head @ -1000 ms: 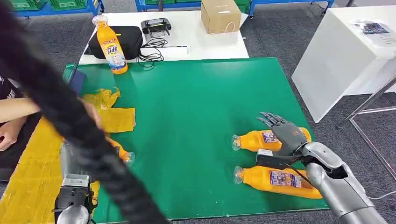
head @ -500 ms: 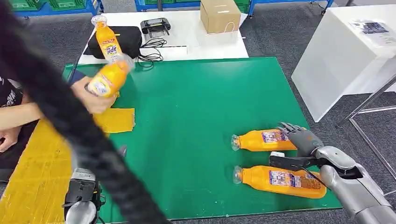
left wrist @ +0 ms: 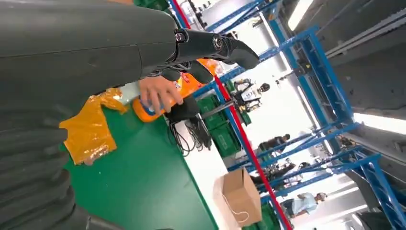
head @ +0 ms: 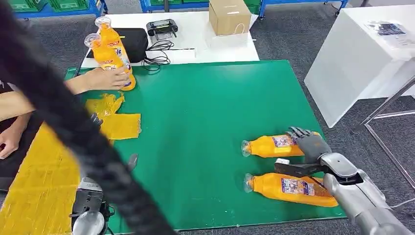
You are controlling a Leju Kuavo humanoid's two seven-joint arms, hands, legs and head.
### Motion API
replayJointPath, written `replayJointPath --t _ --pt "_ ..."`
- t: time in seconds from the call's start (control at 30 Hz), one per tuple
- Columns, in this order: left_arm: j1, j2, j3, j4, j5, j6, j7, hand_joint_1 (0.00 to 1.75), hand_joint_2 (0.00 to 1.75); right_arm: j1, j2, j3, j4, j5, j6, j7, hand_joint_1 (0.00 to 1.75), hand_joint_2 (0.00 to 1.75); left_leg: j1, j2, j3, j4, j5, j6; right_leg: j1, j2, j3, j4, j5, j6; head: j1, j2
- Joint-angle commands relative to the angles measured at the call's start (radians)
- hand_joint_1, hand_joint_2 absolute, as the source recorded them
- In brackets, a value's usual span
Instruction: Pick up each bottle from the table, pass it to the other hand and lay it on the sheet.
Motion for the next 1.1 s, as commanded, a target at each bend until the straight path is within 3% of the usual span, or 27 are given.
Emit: replayJointPath --t 0.03,0.07,0.43,0.5,0.6,0.63,0.7,0.73,0.8,0.93,0.97,1.1 --pt "-0.013 -0.007 -0.003 0.035 0.006 -0.005 0.008 0.0 1.75 -0.06 0.107 0.049 0.141 0.033 -0.071 -0.004 1.69 1.75 0.001 0.002 0.003 -0.001 -0.001 -0.001 0.001 0.001 0.003 -0.002 0.0 -0.001 0.0 0.0" --pt "-0.006 -0.008 -0.001 0.026 0.004 -0.009 0.012 0.0 1.75 -0.043 0.121 0.023 0.101 0.049 -0.123 -0.01 1.75 1.75 0.002 0.002 0.003 -0.001 0.0 0.0 0.002 0.002 0.003 -0.003 0.001 -0.001 0.0 0.0" --pt "-0.004 -0.008 -0.001 0.021 0.003 -0.01 0.013 0.0 1.75 -0.035 0.123 0.02 0.081 0.052 -0.12 -0.008 1.75 1.75 0.001 0.001 0.001 0.0 0.001 0.001 0.001 0.001 0.002 -0.001 0.001 0.001 0.0 0.0" --pt "0.003 -0.01 0.002 0.012 -0.001 -0.015 0.02 0.0 1.75 -0.013 0.146 -0.015 0.023 0.095 -0.198 -0.01 1.75 1.75 0.001 0.002 0.002 0.0 0.0 0.001 0.001 0.001 0.002 -0.001 0.001 0.001 0.0 0.0" --pt "0.025 -0.016 0.003 -0.02 -0.01 -0.026 0.031 0.0 1.75 0.042 0.225 -0.073 -0.151 0.174 -0.314 0.041 1.75 1.75 0.001 0.003 0.001 0.0 0.0 0.001 0.001 0.002 0.001 -0.001 0.001 0.0 0.0 0.0" --pt "0.033 -0.02 0.001 -0.03 -0.014 -0.031 0.036 0.0 1.75 0.064 0.281 -0.116 -0.212 0.201 -0.405 0.074 1.62 1.75 0.002 0.005 0.002 0.0 -0.001 0.0 0.002 0.004 0.002 -0.001 0.001 0.0 0.0 0.0" --pt "0.044 -0.026 -0.015 -0.042 -0.016 -0.04 0.046 0.0 1.75 0.114 0.385 -0.146 -0.359 0.181 -0.456 0.085 1.69 1.75 0.002 0.006 0.001 0.0 -0.001 0.0 0.002 0.006 0.0 -0.001 0.001 0.0 0.0 0.0" --pt "0.044 -0.022 -0.025 -0.044 0.021 -0.082 0.052 0.0 1.75 0.13 0.417 -0.147 -0.408 0.052 -0.478 0.033 1.64 1.75 0.001 0.005 0.0 0.0 0.0 0.001 0.001 0.004 0.0 0.0 0.001 0.0 0.0 0.0" --pt "0.041 -0.015 -0.034 -0.034 0.078 -0.145 0.057 0.0 1.75 0.168 0.465 -0.141 -0.514 -0.167 -0.45 -0.047 1.71 1.75 0.002 0.006 0.0 0.0 -0.001 0.0 0.003 0.005 -0.001 0.001 0.0 -0.001 0.0 0.0" --pt "0.037 -0.015 -0.029 -0.026 0.081 -0.148 0.055 0.0 1.75 0.173 0.46 -0.148 -0.517 -0.173 -0.443 -0.049 1.71 1.75 0.002 -0.001 -0.002 0.0 0.001 0.001 0.003 -0.001 -0.002 0.0 0.0 0.0 0.0 0.0" --pt "0.036 -0.009 -0.032 -0.025 0.141 -0.211 0.06 0.0 1.75 0.179 0.487 -0.171 -0.521 -0.316 -0.443 -0.132 1.75 1.75 0.003 -0.001 -0.001 0.0 0.0 0.001 0.004 -0.001 0.0 0.0 -0.002 0.0 0.0 0.0" --pt "0.019 0.001 -0.044 0.009 0.248 -0.337 0.092 0.0 1.75 0.201 0.561 -0.158 -0.53 -0.446 -0.395 -0.198 1.75 1.75 0.003 0.0 -0.002 0.0 0.0 0.001 0.003 0.0 -0.001 0.0 -0.001 0.0 0.0 0.0"
